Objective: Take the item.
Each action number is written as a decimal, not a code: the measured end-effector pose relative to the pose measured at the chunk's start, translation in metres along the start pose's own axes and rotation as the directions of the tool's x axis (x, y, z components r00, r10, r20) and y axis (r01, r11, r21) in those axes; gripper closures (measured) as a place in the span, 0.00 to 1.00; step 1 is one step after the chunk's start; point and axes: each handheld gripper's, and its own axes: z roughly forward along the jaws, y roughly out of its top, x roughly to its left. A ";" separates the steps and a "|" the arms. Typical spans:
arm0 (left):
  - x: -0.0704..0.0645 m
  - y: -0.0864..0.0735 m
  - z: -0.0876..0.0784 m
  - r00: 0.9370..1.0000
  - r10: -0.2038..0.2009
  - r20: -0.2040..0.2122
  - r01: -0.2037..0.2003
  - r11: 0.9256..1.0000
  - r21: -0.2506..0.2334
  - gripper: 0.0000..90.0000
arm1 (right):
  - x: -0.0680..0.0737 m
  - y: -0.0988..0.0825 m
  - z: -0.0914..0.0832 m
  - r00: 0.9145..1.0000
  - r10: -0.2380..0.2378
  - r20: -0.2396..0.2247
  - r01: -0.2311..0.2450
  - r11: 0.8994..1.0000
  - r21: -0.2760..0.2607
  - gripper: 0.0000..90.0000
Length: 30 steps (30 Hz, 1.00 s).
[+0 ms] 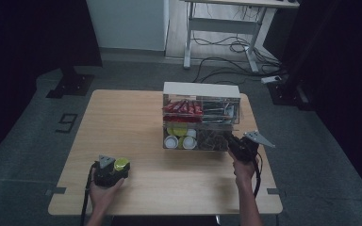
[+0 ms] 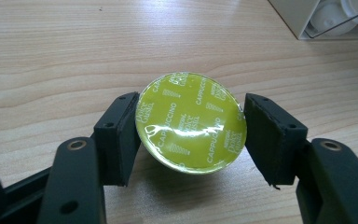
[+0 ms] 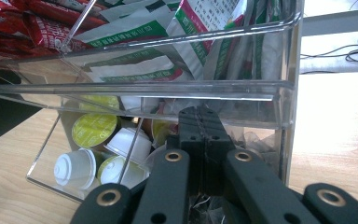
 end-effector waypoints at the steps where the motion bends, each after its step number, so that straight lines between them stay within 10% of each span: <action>1: 0.000 0.000 0.000 1.000 0.007 -0.005 -0.007 1.000 0.006 0.43 | 0.000 0.000 0.000 1.000 0.000 0.001 0.000 1.000 -0.001 0.99; 13: -0.008 -0.002 -0.015 0.998 0.034 0.045 -0.032 0.999 -0.039 0.25 | 0.000 0.001 -0.001 1.000 0.000 0.001 0.000 1.000 -0.007 0.99; 30: -0.021 -0.014 -0.052 0.997 0.029 0.066 -0.019 0.990 -0.141 0.25 | 0.002 -0.001 -0.001 1.000 -0.005 0.006 0.005 1.000 -0.003 0.99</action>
